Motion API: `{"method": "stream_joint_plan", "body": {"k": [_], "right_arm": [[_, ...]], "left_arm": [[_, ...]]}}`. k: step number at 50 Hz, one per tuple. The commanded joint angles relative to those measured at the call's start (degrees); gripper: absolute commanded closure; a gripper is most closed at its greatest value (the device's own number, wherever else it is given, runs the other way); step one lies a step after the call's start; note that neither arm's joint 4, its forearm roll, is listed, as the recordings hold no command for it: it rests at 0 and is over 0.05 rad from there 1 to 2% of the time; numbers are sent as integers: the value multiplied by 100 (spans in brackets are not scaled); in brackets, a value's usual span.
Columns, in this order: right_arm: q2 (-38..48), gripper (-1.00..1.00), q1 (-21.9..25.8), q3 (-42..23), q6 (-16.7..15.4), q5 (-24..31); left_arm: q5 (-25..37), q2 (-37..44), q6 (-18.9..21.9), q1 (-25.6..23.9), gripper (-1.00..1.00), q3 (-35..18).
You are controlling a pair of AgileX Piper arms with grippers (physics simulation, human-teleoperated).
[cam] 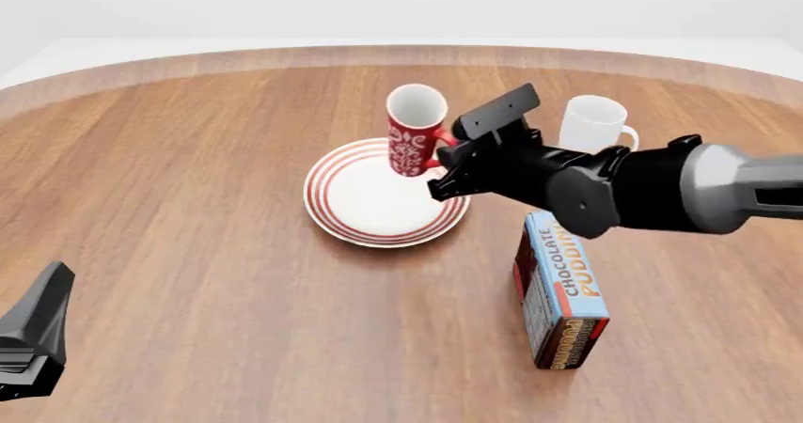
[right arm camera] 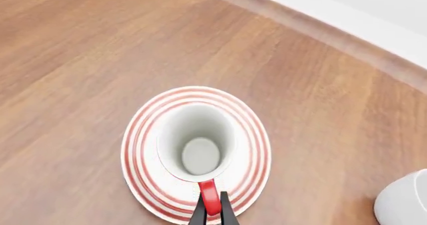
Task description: Pick up the red mug and put it on the plate
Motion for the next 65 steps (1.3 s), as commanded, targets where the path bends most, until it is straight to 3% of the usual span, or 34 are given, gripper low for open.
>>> {"method": "stream_joint_plan", "body": {"k": [1,65], "right_arm": [[411,100,21,-318,58,-93],[1918,100,8,-1429,15,-213]], "left_arm": [[0,0,0,0,-100,0],[0,0,0,0,-100,0]]}}
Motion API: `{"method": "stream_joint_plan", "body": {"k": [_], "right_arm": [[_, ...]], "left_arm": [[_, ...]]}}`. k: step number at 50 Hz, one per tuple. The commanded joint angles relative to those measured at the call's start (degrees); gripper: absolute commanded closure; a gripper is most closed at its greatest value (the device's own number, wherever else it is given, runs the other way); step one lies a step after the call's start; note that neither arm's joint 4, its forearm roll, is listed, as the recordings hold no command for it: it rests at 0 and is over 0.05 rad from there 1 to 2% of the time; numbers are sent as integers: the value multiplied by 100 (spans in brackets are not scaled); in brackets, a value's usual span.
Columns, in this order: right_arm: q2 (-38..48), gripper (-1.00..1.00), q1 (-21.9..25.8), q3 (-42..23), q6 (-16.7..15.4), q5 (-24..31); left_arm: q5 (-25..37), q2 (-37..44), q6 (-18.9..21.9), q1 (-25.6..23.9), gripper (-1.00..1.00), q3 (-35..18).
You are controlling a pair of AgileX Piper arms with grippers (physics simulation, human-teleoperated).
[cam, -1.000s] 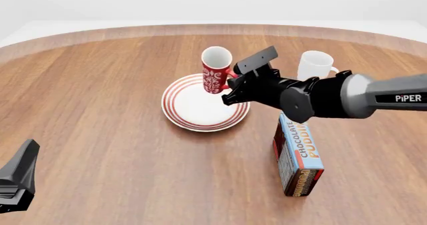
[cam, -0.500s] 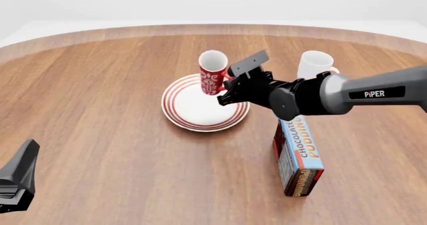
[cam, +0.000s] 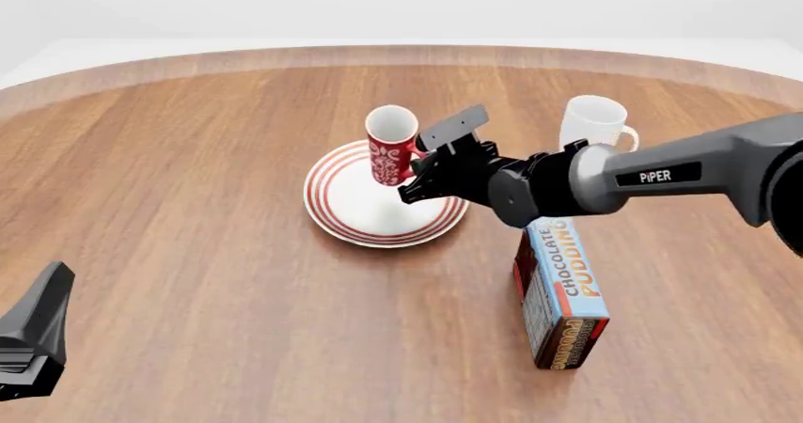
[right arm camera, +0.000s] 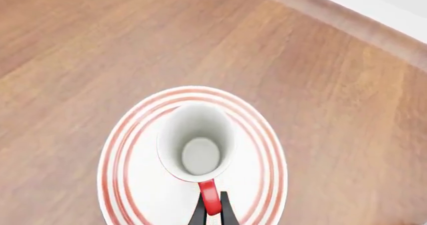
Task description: Pick up the red mug and put it on the plate
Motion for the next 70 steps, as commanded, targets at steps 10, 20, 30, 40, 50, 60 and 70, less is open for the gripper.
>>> {"method": "stream_joint_plan", "body": {"k": [10,20,30,40,50,60,70], "right_arm": [[292,100,-7,-209,34,-41],[370,100,20,-209,69,-76],[380,100,29,-139,85,-121],[453,100,19,-155,95,-136],[493,100,25,-158,112,-153],[541,-100,99,-156,180,-174],[512,-100,160,-109,224,-164]], "left_arm": [[0,0,0,0,-100,0],[0,0,0,0,-100,0],[0,0,0,0,-100,0],[0,0,0,0,-100,0],[0,0,0,0,-100,0],[0,0,0,0,-100,0],[0,0,0,0,-100,0]]}}
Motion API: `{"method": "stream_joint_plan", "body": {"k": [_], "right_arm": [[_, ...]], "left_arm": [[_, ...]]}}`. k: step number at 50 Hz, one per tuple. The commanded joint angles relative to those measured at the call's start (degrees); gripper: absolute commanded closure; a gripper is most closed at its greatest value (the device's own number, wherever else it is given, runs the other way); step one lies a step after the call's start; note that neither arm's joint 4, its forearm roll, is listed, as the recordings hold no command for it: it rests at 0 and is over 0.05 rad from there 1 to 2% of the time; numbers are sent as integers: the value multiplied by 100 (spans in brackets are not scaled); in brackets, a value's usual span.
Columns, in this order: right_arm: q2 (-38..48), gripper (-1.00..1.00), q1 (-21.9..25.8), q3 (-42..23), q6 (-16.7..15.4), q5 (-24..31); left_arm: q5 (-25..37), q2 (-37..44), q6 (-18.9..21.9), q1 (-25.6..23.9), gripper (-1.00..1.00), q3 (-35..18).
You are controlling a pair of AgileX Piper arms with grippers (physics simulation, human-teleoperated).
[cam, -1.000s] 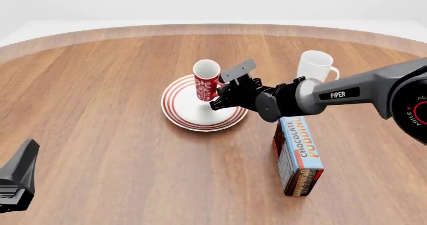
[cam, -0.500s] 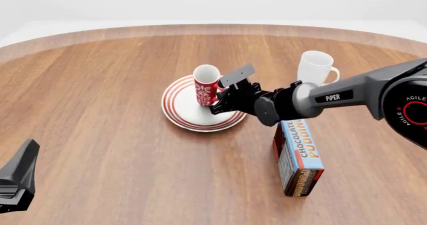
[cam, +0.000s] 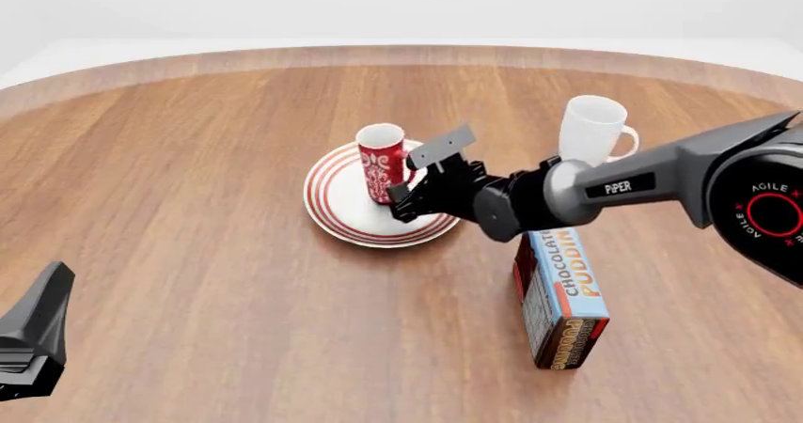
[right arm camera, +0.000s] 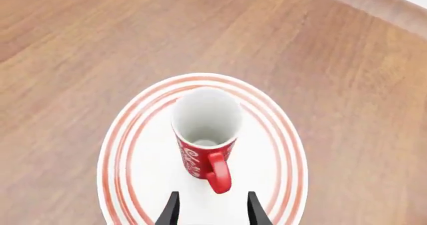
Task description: Pick up the red mug and put it on the plate
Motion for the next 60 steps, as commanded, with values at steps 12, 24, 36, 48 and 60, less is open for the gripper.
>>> {"method": "stream_joint_plan", "body": {"k": [12,24,36,48,60], "right_arm": [[-9,-100,45,39,-39,-16],[-282,-100,42,209,-25,33],[-1168,-100,97,1062,89,-98],[-1874,-100,158,1678,74,-20],[-2859,-100,53,1976,-72,416]], "left_arm": [[0,0,0,0,-100,0],[0,0,0,0,-100,0],[0,0,0,0,-100,0],[0,0,0,0,-100,0],[0,0,0,0,-100,0]]}}
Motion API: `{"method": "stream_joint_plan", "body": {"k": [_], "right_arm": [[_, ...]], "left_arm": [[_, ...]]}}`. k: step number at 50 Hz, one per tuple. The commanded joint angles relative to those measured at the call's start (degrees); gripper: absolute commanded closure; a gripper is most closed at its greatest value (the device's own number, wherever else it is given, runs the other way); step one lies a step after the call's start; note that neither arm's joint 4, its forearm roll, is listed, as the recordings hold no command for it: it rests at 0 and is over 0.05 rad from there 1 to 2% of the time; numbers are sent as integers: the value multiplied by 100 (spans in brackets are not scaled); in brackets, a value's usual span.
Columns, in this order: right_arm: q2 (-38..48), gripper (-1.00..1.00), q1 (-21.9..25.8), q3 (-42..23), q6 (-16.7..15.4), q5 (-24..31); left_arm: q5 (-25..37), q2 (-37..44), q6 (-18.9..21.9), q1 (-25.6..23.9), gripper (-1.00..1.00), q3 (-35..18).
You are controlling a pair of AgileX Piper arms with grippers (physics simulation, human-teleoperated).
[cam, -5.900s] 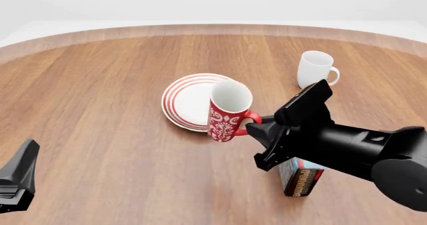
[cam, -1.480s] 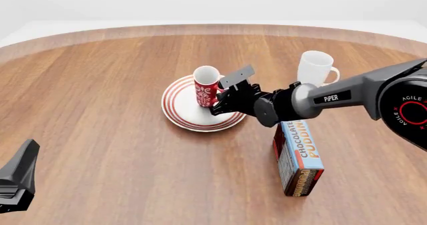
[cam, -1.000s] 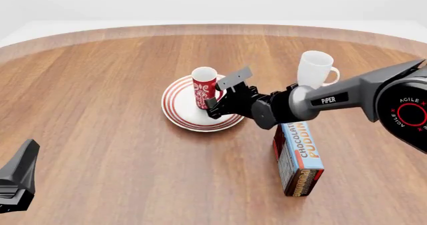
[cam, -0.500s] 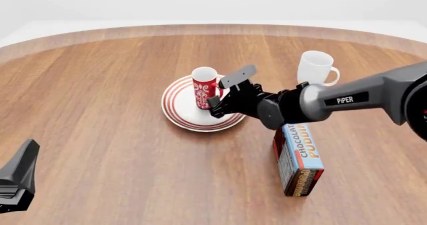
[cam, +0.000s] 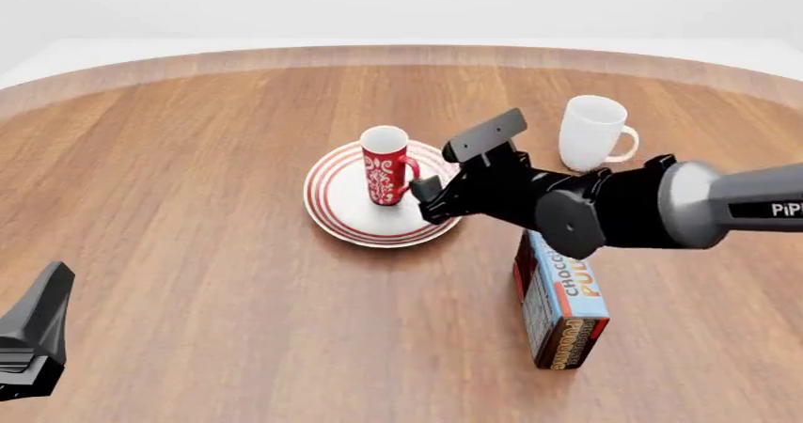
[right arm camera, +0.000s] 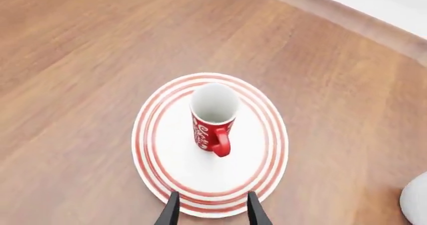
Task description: Pick up the red mug and put it on the plate
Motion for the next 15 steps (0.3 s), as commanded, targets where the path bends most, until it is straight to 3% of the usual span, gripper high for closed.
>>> {"method": "stream_joint_plan", "body": {"k": [1,15], "right_arm": [[-885,-100,-43,345,-101,345],[-1516,-100,-153,453,-209,679]], "left_arm": [[0,0,0,0,-100,0],[0,0,0,0,-100,0]]}}
